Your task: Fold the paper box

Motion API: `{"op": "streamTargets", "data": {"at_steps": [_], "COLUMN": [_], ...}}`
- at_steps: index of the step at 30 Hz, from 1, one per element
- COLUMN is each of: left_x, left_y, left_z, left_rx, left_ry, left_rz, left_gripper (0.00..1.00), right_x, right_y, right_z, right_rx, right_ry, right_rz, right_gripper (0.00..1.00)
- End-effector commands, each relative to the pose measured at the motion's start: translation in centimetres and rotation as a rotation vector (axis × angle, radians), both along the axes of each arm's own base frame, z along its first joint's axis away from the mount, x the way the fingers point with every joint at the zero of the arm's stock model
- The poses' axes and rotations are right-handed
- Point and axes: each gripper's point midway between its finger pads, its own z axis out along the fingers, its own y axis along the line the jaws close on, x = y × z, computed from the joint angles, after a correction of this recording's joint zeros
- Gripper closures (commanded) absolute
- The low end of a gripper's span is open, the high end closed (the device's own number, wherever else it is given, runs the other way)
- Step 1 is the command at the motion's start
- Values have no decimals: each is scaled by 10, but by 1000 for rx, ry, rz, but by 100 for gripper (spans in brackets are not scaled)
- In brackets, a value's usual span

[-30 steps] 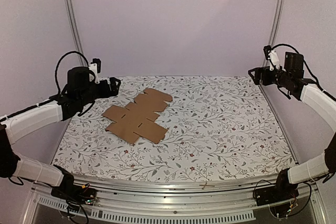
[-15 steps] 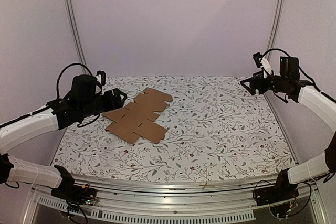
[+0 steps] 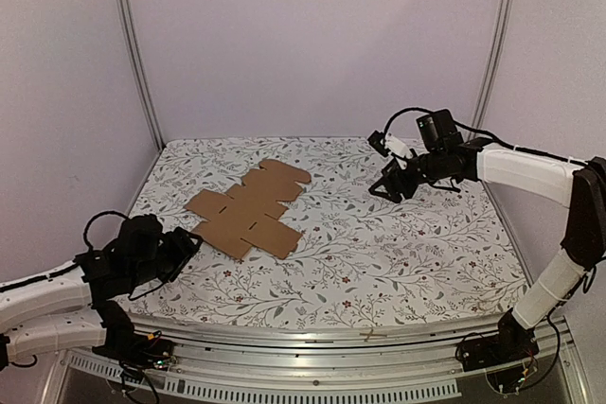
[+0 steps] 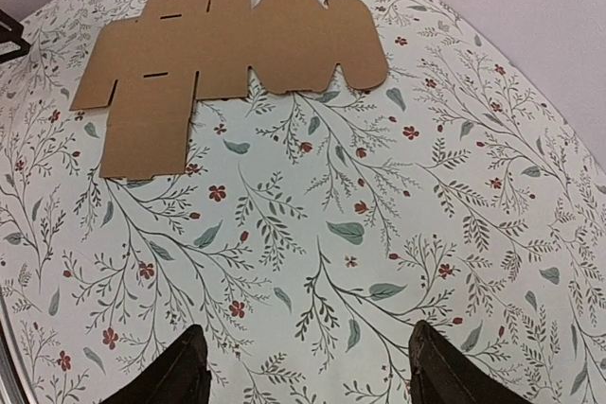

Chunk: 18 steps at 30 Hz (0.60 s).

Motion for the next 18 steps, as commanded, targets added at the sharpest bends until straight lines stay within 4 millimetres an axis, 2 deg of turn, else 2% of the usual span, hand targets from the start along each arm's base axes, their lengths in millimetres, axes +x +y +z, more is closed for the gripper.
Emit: {"op": "streamTargets", "data": {"at_steps": [1, 6, 13, 18], "left_x": [0, 15, 38, 54], "left_y": [8, 9, 24, 25], "left_z": [-19, -33, -56, -60], "left_rx": [-88, -120, -112, -127], "left_ry": [22, 18, 42, 17], "left_rz": [109, 138, 144, 150], "left_gripper": [31, 41, 45, 45], "right_x": [-3, -9, -15, -16], "right_y": [15, 20, 21, 21], "right_z": [-8, -20, -15, -15], "right_rx": [-37, -37, -28, -25], "right_ry": [38, 86, 83, 83], "right_rz": [6, 27, 48, 56], "right_gripper": [30, 31, 31, 31]}}
